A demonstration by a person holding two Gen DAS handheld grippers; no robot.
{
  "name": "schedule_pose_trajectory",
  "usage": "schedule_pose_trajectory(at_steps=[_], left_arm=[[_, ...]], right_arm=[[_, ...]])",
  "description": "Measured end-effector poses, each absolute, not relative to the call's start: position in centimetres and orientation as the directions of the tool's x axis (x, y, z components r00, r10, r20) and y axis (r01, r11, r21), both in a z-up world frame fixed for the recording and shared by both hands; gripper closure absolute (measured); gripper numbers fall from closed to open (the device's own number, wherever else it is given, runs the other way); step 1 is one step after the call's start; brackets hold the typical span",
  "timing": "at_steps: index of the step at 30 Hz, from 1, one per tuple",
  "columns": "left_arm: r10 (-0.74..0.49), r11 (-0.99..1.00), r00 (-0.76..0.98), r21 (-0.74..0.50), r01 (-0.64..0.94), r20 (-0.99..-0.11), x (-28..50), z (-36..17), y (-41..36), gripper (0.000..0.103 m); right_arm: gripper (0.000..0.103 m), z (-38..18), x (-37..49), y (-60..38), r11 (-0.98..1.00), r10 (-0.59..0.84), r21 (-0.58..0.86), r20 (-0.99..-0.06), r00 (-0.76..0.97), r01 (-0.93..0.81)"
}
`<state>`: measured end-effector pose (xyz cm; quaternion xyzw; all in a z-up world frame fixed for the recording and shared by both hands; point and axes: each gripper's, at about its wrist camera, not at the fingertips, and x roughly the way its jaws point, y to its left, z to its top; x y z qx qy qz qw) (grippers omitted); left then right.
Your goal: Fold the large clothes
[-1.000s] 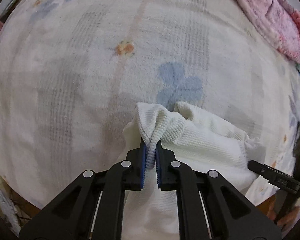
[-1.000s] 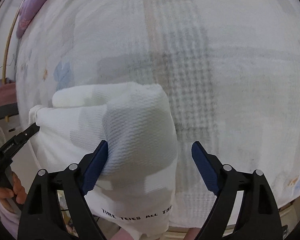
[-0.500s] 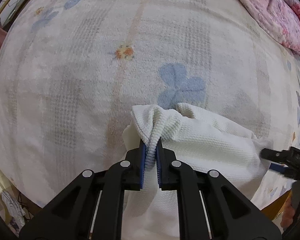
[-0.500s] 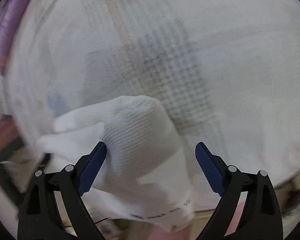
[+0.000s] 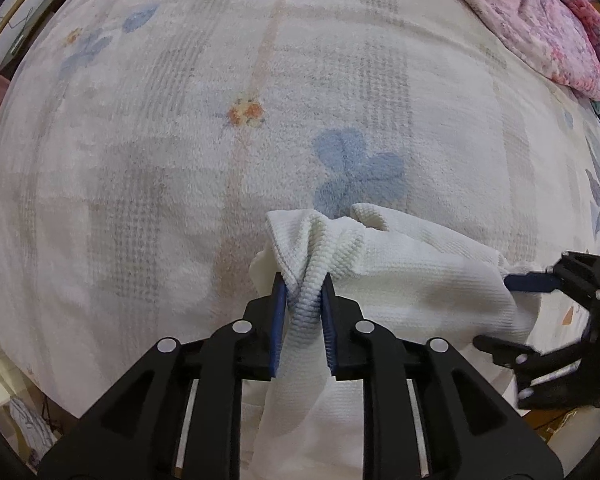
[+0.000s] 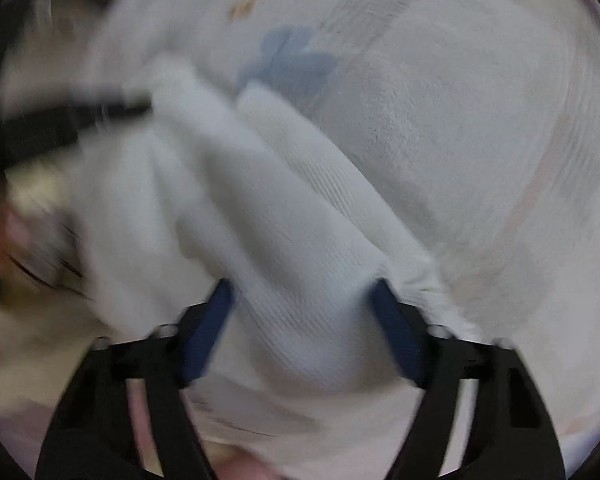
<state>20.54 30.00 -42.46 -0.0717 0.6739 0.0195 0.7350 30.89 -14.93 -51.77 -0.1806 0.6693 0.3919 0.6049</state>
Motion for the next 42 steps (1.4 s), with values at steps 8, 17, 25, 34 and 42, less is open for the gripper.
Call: schedule_pose_trajectory(at_steps=[8,17,25,34,42], left_arm=[[-0.099,0.992,0.141,-0.108,-0.060,-0.985,20.4,-38.9,27.4,0.087],[-0.070,0.996,0.130,-0.076,-0.038,-0.989,21.0,-40.0,27.0,0.087],[-0.074,0.994,0.124,-0.084,-0.074,-0.990,20.8,-40.9,28.7,0.074],[-0.158,0.984,0.169,-0.170,-0.059,-0.973,20.9,-43.3,29.7,0.049],[-0.148,0.971,0.249,-0.188,-0.146,-0.957,19.7,-45.1,30.8,0.016]], right_arm=[[0.096,-51.1,29.2,-22.4,0.797,0.166,0.213,-0.977,-0.134,-0.565],[0.018,-51.7,31.9,-31.4,0.833,0.494,0.536,-0.832,-0.251,-0.139],[0.008,-50.4,34.9,-25.5,0.726,0.547,0.531,-0.831,-0.101,-0.436],[0.008,-53.1,33.7,-20.2,0.581,0.495,0.494,-0.845,-0.201,-0.647],[0.020,-55.4,33.9,-20.5,0.578,0.517,0.579,-0.805,-0.291,-0.575]])
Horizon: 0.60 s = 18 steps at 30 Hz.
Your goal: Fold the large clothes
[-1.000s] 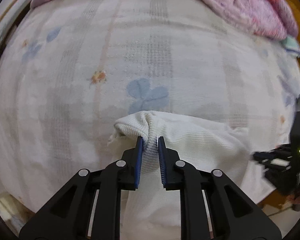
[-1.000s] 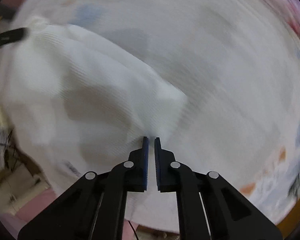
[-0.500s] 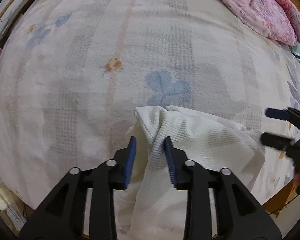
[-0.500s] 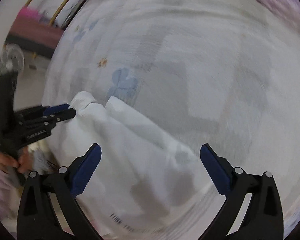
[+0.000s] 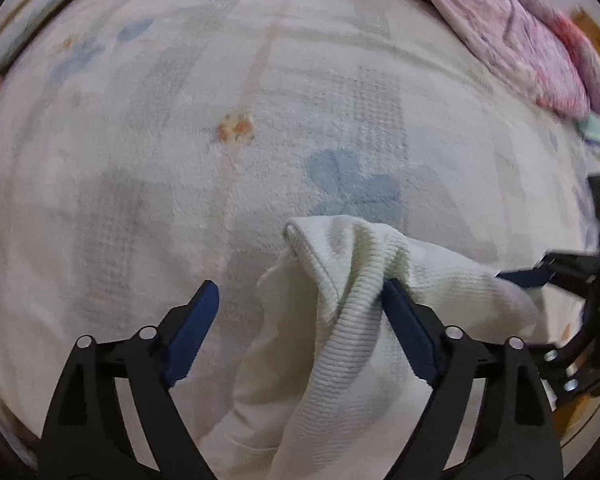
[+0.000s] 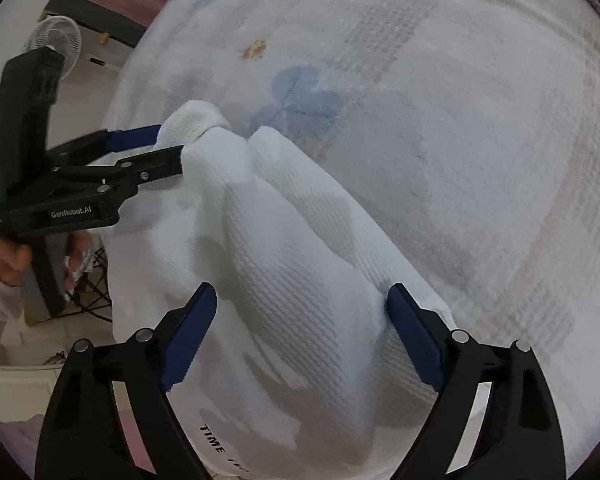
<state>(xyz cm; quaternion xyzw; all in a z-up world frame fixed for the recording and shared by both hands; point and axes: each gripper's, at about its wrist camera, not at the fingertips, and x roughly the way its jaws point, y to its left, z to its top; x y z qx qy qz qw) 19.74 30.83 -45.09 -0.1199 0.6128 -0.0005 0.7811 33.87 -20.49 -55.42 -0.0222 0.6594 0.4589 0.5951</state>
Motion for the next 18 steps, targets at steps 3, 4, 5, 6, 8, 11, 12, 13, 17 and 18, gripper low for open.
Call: schedule_pose_trajectory(at_steps=[3,4,5,6,8,11,12,13,17,18], left_arm=[[-0.199,0.946,0.172,-0.235,-0.225,-0.965,20.1,-46.2,32.0,0.015],[-0.208,0.938,0.170,-0.246,-0.243,-0.963,20.2,-46.1,32.2,0.021],[-0.230,0.930,0.187,-0.273,-0.246,-0.955,20.2,-45.7,32.3,0.029],[-0.268,0.922,0.214,-0.314,-0.227,-0.939,20.2,-45.1,32.1,0.047],[-0.279,0.927,0.224,-0.323,-0.190,-0.934,20.2,-44.2,31.3,0.057],[-0.297,0.938,0.245,-0.330,-0.106,-0.923,19.8,-41.7,29.8,0.066],[-0.317,0.931,0.256,-0.351,-0.099,-0.913,19.6,-40.8,29.6,0.067],[-0.329,0.927,0.261,-0.363,-0.094,-0.907,19.5,-40.2,29.4,0.067],[-0.278,0.951,0.281,-0.305,-0.057,-0.919,19.7,-38.9,28.1,0.066],[-0.224,0.969,0.272,-0.245,-0.044,-0.936,20.2,-39.7,27.8,0.063]], right_arm=[[0.038,-55.5,34.2,-21.4,0.600,0.510,0.577,-0.809,-0.292,-0.554],[0.048,-55.5,34.4,-22.0,0.614,0.514,0.585,-0.806,-0.293,-0.530],[0.052,-55.5,34.5,-22.9,0.624,0.535,0.607,-0.791,-0.297,-0.492],[0.062,-55.2,34.5,-23.7,0.632,0.547,0.620,-0.782,-0.300,-0.464],[0.072,-54.6,34.0,-25.2,0.659,0.566,0.634,-0.772,-0.289,-0.405],[0.079,-52.7,33.0,-26.1,0.699,0.546,0.581,-0.810,-0.213,-0.417],[0.080,-52.0,32.7,-27.2,0.716,0.553,0.578,-0.812,-0.188,-0.392],[0.080,-51.6,32.5,-27.8,0.722,0.561,0.582,-0.809,-0.176,-0.374],[0.079,-51.0,33.1,-29.4,0.746,0.569,0.576,-0.812,-0.130,-0.334],[0.074,-51.5,33.6,-28.9,0.769,0.546,0.551,-0.830,-0.113,-0.324]])
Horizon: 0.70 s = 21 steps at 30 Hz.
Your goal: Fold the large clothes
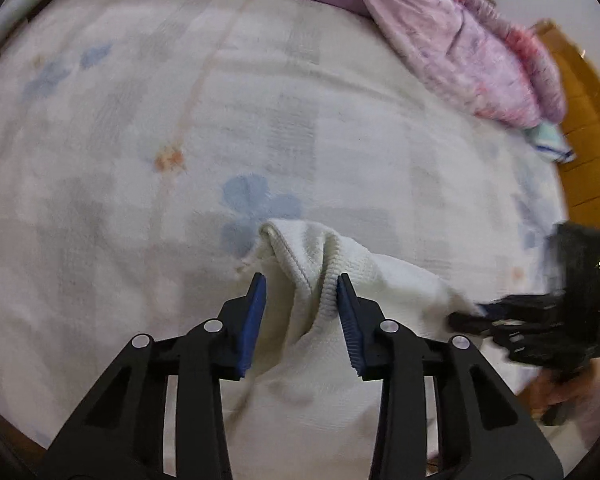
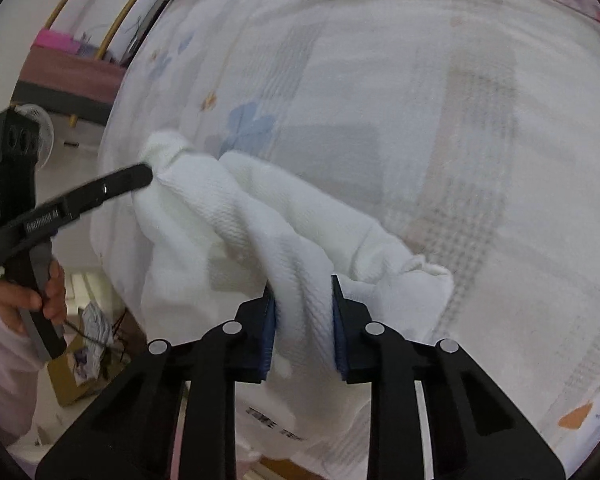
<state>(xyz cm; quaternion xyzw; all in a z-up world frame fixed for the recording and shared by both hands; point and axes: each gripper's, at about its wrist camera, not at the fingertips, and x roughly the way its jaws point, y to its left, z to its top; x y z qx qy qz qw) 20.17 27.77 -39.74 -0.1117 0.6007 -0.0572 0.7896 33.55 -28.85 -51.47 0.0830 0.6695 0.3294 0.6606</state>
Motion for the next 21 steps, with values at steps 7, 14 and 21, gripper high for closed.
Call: schedule_pose_trajectory(at_steps=[7,14,21], left_arm=[[-0.046,0.994,0.260,-0.070,-0.085,-0.965,21.4,-38.8,29.3,0.051],[-0.251,0.968,0.272,-0.244,0.059,-0.929,21.5,-38.5,25.3,0.051],[-0.290,0.957,0.161,-0.287,0.041,-0.943,24.3,-46.8,26.1,0.050]], right_arm=[[0.045,-45.7,33.7,-29.9,0.885,0.398,0.329,-0.902,0.169,-0.329],[0.053,-49.7,30.5,-29.8,0.885,0.422,0.412,-0.906,0.000,-0.215],[0.044,-54.7,31.2,-26.3,0.943,0.289,0.288,-0.957,-0.019,-0.164]])
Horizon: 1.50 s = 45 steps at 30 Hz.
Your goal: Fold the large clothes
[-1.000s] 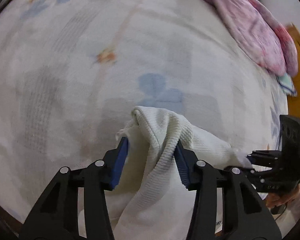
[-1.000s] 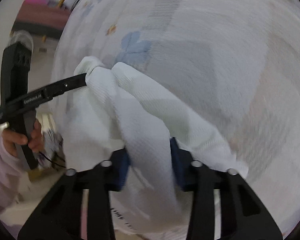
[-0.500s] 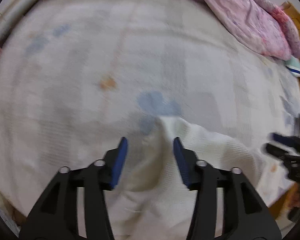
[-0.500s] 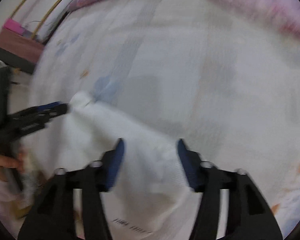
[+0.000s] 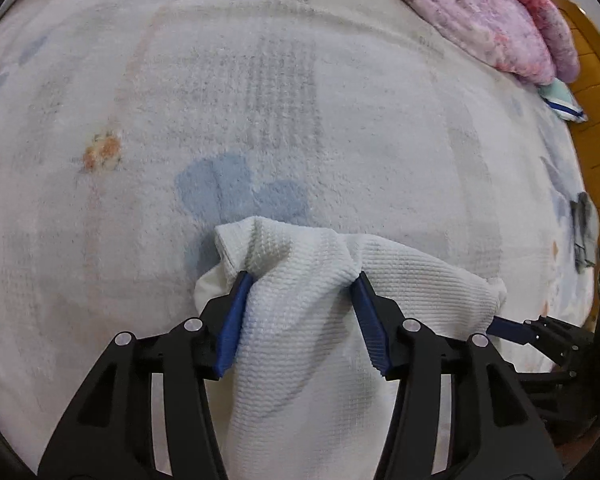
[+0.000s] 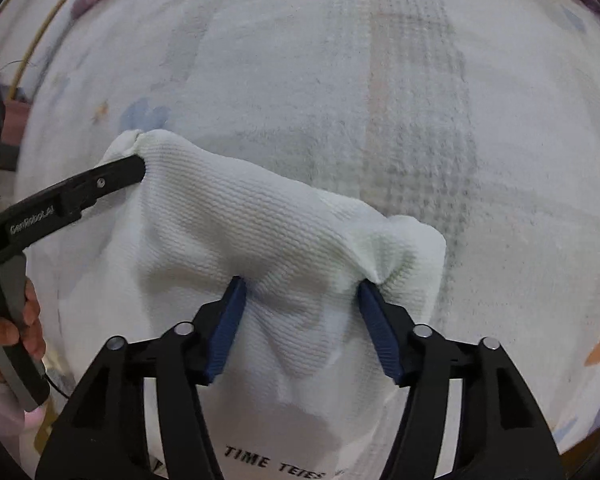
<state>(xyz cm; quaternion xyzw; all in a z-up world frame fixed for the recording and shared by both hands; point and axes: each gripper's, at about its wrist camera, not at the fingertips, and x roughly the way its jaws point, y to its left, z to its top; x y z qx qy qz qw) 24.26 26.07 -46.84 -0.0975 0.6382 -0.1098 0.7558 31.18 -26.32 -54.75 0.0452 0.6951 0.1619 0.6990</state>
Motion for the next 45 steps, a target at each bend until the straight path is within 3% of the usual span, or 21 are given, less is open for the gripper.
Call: schedule_pose_trajectory(at_steps=[3,6,8,10,12,14,16,19,21,22,23,25,30,33,35,39,42,44,45], left_arm=[[-0.217,0.975,0.185,-0.204,0.089,-0.959,22.6,-43.4,26.6,0.050],[-0.246,0.965,0.166,-0.226,0.131,-0.955,19.4,-41.5,26.9,0.051],[-0.266,0.959,0.080,-0.256,0.123,-0.961,16.8,-43.2,27.0,0.051],[-0.194,0.971,-0.009,-0.193,0.142,-0.981,14.0,-47.4,26.6,0.051],[-0.211,0.976,-0.010,-0.211,0.053,-0.977,11.5,-48.9,27.6,0.051],[-0.224,0.975,-0.031,-0.224,-0.015,-0.974,9.8,-47.7,28.3,0.051],[-0.195,0.981,-0.020,-0.195,0.005,-0.981,8.0,-47.2,28.6,0.039],[-0.213,0.977,-0.091,-0.211,-0.029,-0.973,7.0,-48.3,29.5,0.035],[-0.263,0.964,-0.036,-0.261,-0.049,-0.964,7.7,-46.6,30.2,0.030],[-0.276,0.961,-0.010,-0.275,-0.040,-0.961,8.0,-45.9,30.3,0.021],[-0.288,0.957,0.016,-0.288,-0.025,-0.958,8.3,-45.1,30.6,0.018],[-0.323,0.946,0.068,-0.323,0.008,-0.944,9.4,-44.1,30.8,0.016],[-0.321,0.947,0.042,-0.320,0.027,-0.946,12.2,-46.4,31.2,0.013],[-0.366,0.929,0.074,-0.359,0.093,-0.928,14.4,-48.4,31.3,0.013],[-0.372,0.923,0.079,-0.360,0.138,-0.925,15.3,-50.1,31.3,0.006],[-0.472,0.862,0.111,-0.431,0.266,-0.875,16.8,-51.2,32.0,0.003],[-0.586,0.800,0.101,-0.555,0.226,-0.804,16.6,-51.8,33.8,0.004],[-0.680,0.733,0.090,-0.672,0.106,-0.728,16.4,-52.2,35.5,0.004],[-0.729,0.684,0.082,-0.729,0.027,-0.680,16.0,-52.4,35.9,0.004]], right_arm=[[0.044,-51.4,29.1,-26.5,0.931,0.313,0.303,-0.950,0.016,-0.201],[0.045,-49.9,24.7,-27.8,0.909,0.395,0.393,-0.918,-0.014,-0.140],[0.045,-51.9,22.4,-27.1,0.913,0.366,0.377,-0.926,-0.094,-0.158],[0.044,-55.3,20.0,-26.1,0.927,0.299,0.309,-0.951,-0.078,-0.212],[0.044,-54.4,18.8,-24.3,0.941,0.199,0.214,-0.976,-0.082,-0.264],[0.044,-52.9,17.8,-24.2,0.933,0.259,0.283,-0.957,-0.135,-0.221],[0.041,-53.2,15.8,-24.8,0.916,0.319,0.344,-0.937,-0.144,-0.205],[0.041,-53.4,15.2,-24.4,0.913,0.272,0.301,-0.952,-0.141,-0.276],[0.033,-52.0,16.1,-25.2,0.912,0.319,0.347,-0.935,-0.154,-0.218],[0.028,-50.9,16.8,-26.5,0.905,0.371,0.389,-0.920,-0.128,-0.171],[0.026,-50.1,17.2,-27.7,0.906,0.388,0.397,-0.918,-0.088,-0.148],[0.011,-48.8,18.6,-30.6,0.921,0.382,0.379,-0.924,0.016,-0.086],[0.010,-51.4,21.4,-35.0,0.915,0.403,0.404,-0.915,0.020,0.023],[0.010,-53.7,23.3,-35.5,0.852,0.523,0.521,-0.852,0.036,-0.045],[0.010,-56.9,24.9,-35.3,0.813,0.582,0.582,-0.813,-0.021,-0.030],[0.006,-59.7,26.6,-36.9,0.672,0.740,0.740,-0.672,0.001,-0.007],[0.006,-59.9,26.4,-38.0,0.586,0.810,0.810,-0.586,0.035,0.003],[0.006,-61.2,26.1,-38.0,0.375,0.925,0.922,-0.379,0.025,0.098],[0.006,-61.2,25.6,-37.5,0.372,0.926,0.921,-0.377,0.025,0.111]])
